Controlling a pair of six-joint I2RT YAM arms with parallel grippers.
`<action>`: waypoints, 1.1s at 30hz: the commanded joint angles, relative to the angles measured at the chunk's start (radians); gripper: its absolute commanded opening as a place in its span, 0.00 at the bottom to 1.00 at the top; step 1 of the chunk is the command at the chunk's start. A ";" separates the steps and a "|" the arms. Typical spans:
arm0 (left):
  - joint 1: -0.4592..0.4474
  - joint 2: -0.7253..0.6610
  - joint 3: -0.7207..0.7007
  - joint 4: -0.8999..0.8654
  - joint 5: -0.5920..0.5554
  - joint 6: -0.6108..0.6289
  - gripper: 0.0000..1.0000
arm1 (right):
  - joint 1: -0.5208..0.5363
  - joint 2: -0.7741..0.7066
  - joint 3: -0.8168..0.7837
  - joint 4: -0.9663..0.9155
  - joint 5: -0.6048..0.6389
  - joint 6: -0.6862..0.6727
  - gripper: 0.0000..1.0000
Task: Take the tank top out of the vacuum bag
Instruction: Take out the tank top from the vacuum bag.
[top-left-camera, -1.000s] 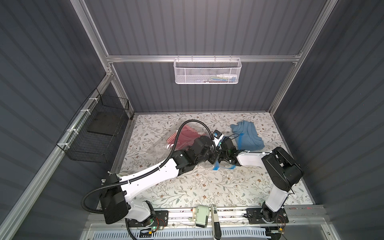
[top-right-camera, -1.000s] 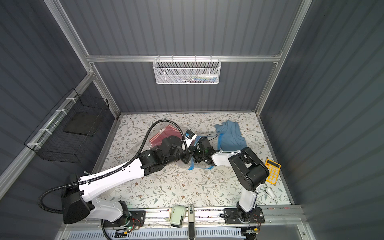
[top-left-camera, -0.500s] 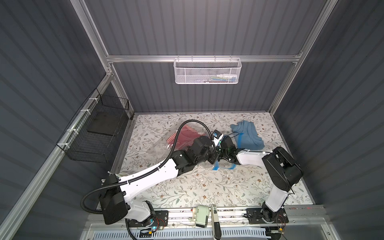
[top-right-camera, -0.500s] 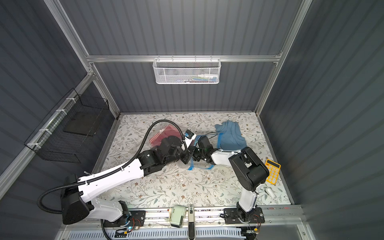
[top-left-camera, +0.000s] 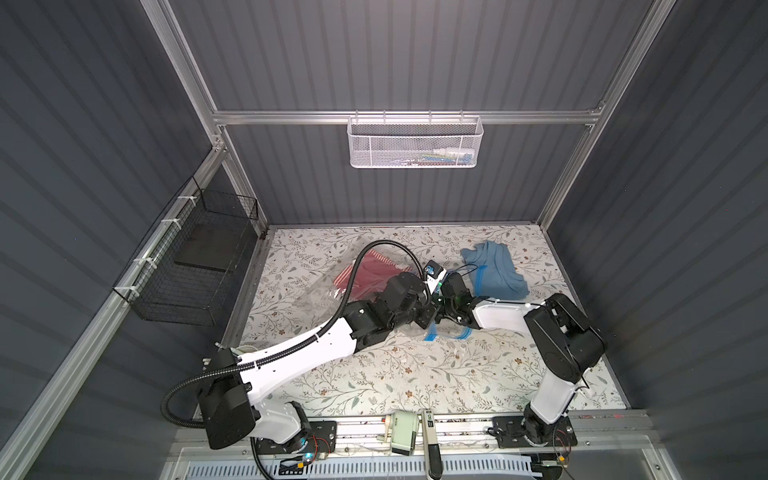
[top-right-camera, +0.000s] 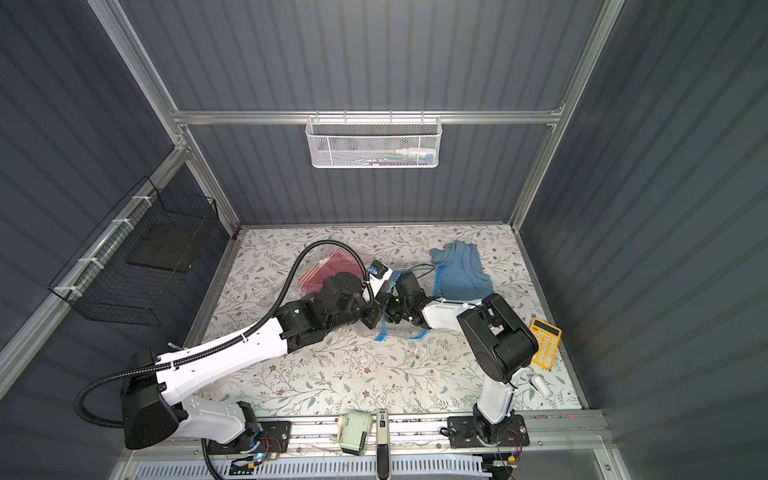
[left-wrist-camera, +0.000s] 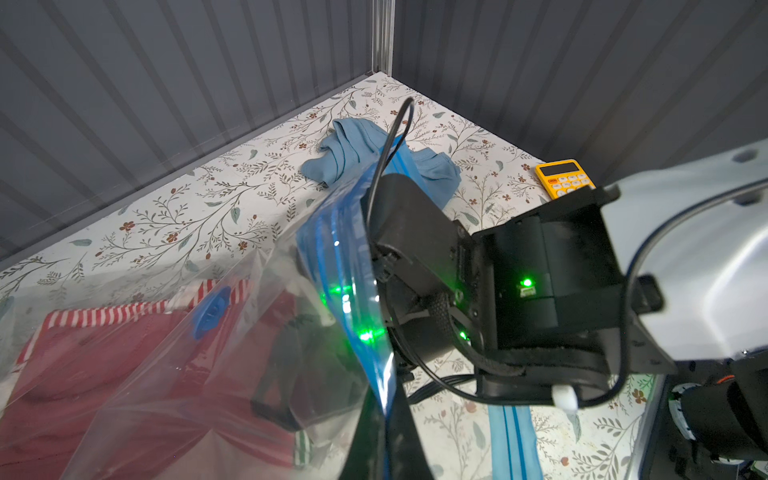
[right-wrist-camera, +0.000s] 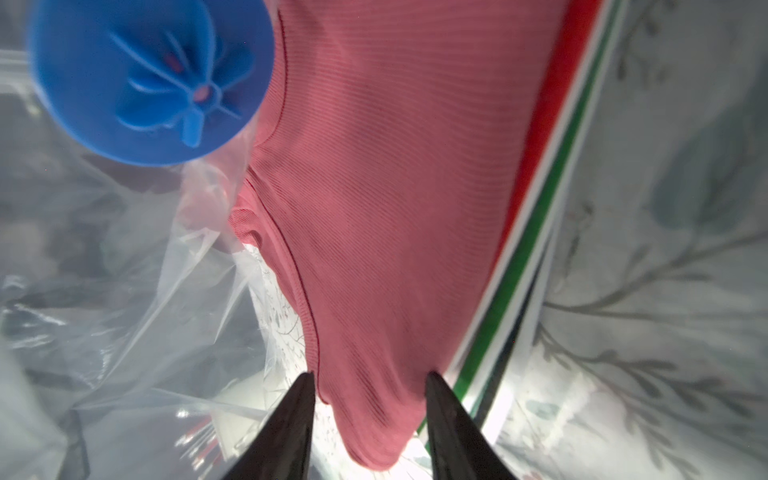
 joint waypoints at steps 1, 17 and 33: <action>0.004 -0.027 -0.015 0.011 0.006 0.004 0.00 | 0.002 -0.006 -0.004 -0.017 0.003 -0.019 0.46; 0.004 -0.036 -0.020 -0.002 -0.007 0.015 0.00 | 0.004 0.040 0.032 -0.009 0.004 -0.017 0.45; 0.004 -0.018 -0.012 -0.001 -0.004 0.021 0.00 | 0.004 0.069 0.085 -0.022 0.003 -0.026 0.43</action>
